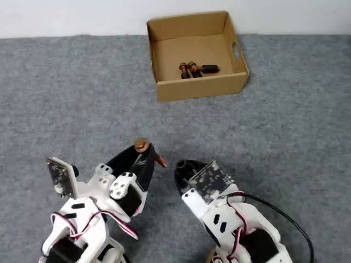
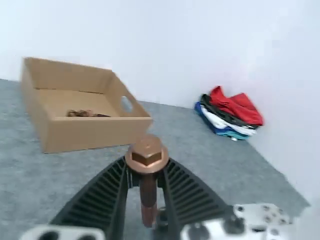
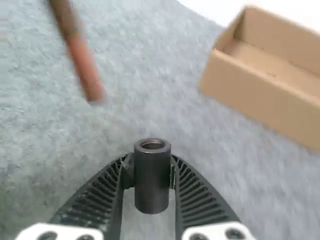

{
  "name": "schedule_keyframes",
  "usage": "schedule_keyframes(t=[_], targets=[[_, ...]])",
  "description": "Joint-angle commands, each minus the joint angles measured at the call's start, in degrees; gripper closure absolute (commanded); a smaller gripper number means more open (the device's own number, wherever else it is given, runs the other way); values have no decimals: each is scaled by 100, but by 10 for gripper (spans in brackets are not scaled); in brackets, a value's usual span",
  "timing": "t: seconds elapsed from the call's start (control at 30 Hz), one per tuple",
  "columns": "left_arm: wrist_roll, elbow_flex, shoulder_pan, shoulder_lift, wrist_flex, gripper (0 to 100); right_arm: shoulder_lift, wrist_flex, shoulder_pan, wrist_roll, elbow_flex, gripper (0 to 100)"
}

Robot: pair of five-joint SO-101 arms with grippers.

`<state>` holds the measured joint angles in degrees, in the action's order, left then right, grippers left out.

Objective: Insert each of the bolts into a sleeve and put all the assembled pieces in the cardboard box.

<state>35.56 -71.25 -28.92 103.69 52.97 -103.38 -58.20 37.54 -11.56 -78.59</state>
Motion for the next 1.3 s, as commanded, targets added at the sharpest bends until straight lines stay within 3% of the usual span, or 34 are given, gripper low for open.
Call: schedule_keyframes(t=[0.0,0.1,0.67,0.93,1.1,1.27], targets=[[220,4,-97,62,-431,994,-13,374,338,-299,-18,991],[484,-92,-97,62,-563,994,-13,374,497,-378,-44,991],[484,-409,-97,62,-536,994,-13,382,488,-721,255,991],[484,-374,-105,62,-193,994,-13,637,233,-967,255,991],[484,-418,-440,53,-176,994,-13,743,233,-1037,264,991],[132,-681,-510,53,-141,994,-13,743,242,-1037,264,991]])
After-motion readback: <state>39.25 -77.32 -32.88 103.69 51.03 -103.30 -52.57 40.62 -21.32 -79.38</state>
